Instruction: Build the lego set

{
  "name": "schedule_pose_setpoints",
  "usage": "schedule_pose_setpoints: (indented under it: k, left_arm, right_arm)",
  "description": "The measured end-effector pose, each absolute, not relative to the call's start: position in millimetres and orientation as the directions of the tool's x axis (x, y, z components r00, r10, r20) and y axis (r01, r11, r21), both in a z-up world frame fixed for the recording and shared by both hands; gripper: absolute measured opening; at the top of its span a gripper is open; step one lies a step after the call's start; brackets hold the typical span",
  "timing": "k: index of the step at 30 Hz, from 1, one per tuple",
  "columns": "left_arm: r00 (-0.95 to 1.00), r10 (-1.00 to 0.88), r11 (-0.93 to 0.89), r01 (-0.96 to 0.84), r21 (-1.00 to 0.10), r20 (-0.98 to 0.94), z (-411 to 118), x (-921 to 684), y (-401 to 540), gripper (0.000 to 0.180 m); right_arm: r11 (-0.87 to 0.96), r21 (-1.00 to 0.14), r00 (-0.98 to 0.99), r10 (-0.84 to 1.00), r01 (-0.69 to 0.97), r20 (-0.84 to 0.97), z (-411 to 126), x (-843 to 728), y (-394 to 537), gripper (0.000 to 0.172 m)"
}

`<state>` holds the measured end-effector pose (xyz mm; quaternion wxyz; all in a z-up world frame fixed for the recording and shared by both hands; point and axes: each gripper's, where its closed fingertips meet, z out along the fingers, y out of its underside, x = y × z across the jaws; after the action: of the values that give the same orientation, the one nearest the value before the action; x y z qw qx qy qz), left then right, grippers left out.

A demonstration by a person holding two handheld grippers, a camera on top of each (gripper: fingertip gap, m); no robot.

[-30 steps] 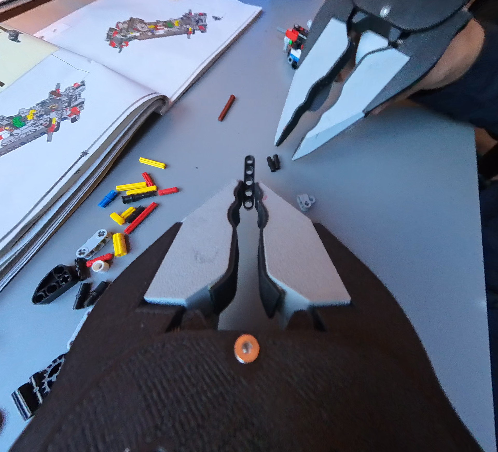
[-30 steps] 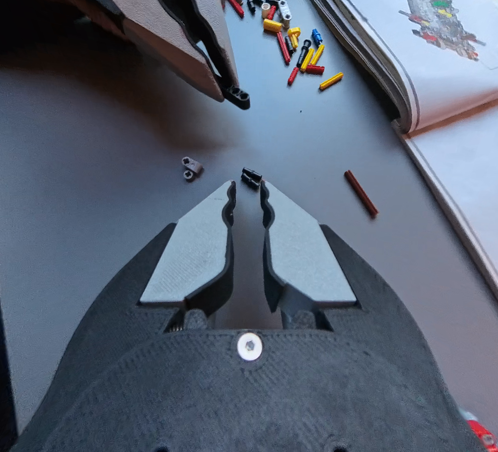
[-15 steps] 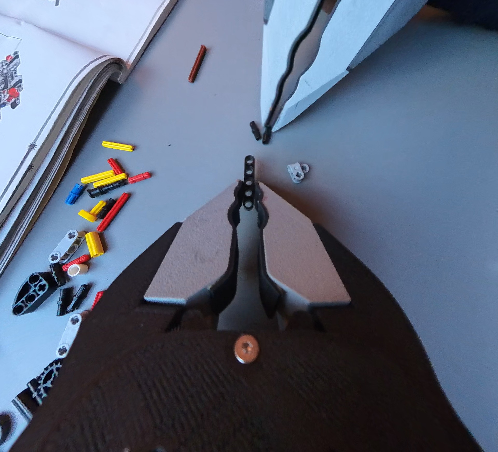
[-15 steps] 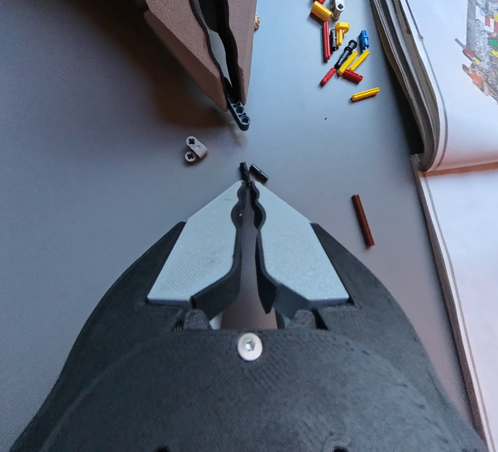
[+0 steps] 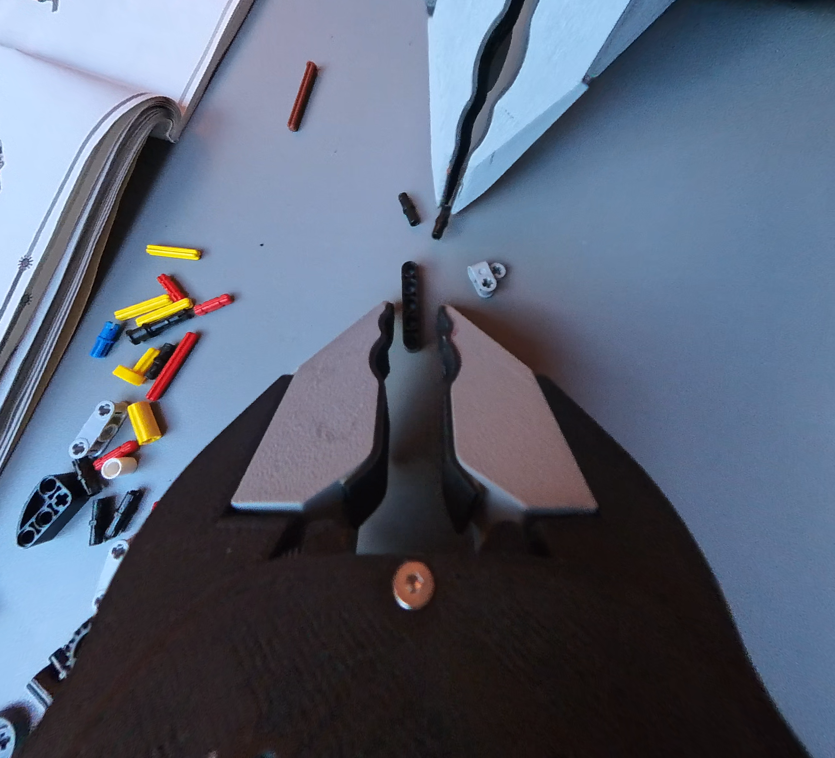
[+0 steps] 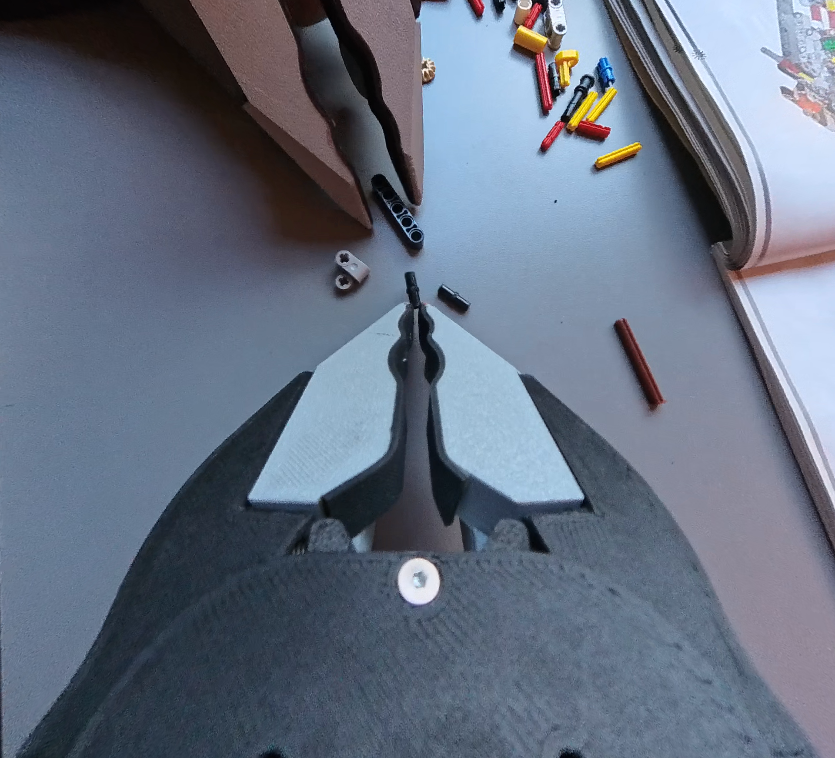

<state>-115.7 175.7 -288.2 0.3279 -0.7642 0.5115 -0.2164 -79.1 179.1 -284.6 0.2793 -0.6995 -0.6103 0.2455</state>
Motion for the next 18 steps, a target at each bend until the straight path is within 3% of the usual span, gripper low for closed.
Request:
schedule_pose_setpoints:
  k: [3, 10, 18]
  left_arm:
    - [0.381, -0.924, -0.261, -0.621, -0.739, 0.005, -284, -115, 176, 0.022]
    - [0.365, -0.931, -0.189, -0.494, -0.849, -0.005, -251, -100, 176, 0.009]
    - [0.328, -0.943, -0.13, -0.533, -0.836, -0.062, -256, -94, 170, 0.004]
  right_arm:
    - [-0.115, -0.706, 0.138, 0.99, 0.699, -0.025, -278, -81, 177, 0.0]
    - [-0.136, -0.746, 0.121, 0.99, 0.652, -0.074, -262, -93, 170, 0.0]
    - [-0.14, -0.747, 0.108, 0.99, 0.65, -0.091, -262, -97, 168, 0.0]
